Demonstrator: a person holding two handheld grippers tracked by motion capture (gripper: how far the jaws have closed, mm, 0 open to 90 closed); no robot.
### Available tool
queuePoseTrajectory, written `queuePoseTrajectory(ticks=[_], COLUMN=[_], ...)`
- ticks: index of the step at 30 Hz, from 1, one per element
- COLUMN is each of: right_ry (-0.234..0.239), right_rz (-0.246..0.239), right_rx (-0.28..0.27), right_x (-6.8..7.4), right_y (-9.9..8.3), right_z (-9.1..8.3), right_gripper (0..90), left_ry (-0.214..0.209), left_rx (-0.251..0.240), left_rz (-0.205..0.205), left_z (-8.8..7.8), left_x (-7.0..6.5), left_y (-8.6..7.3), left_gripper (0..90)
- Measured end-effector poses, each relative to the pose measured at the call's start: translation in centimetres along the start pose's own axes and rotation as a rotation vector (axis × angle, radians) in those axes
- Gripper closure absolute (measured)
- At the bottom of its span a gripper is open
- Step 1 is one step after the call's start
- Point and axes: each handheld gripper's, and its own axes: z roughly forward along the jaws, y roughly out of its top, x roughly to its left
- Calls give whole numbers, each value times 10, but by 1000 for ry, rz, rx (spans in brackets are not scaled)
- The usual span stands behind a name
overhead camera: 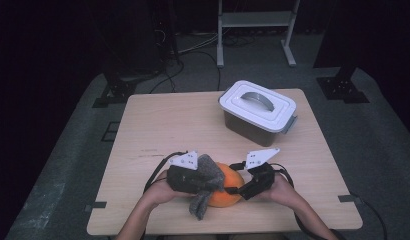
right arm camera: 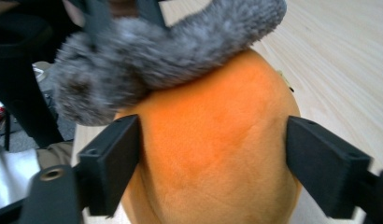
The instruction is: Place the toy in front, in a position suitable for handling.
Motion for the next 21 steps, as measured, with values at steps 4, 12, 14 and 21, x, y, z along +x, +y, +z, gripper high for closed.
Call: queuePoseTrajectory(ticks=[4, 12, 14, 21], right_ry=[-43, -127, -100, -45], right_rz=[-60, -326, -289, -147], right_rx=[10, 28, 30, 17], right_x=[2, 19, 16, 9], right_y=[-1, 12, 12, 5], right_z=[-1, -7, -7, -1], right_gripper=[407, 455, 314, 326], left_ry=[40, 60, 37, 29], left_rx=[-37, -8, 7, 22], left_rz=[6, 9, 1, 19], left_z=[-12, -13, -6, -5], left_x=[2, 3, 1, -3], left_y=[7, 8, 4, 4], left_gripper=[748, 748, 749, 749])
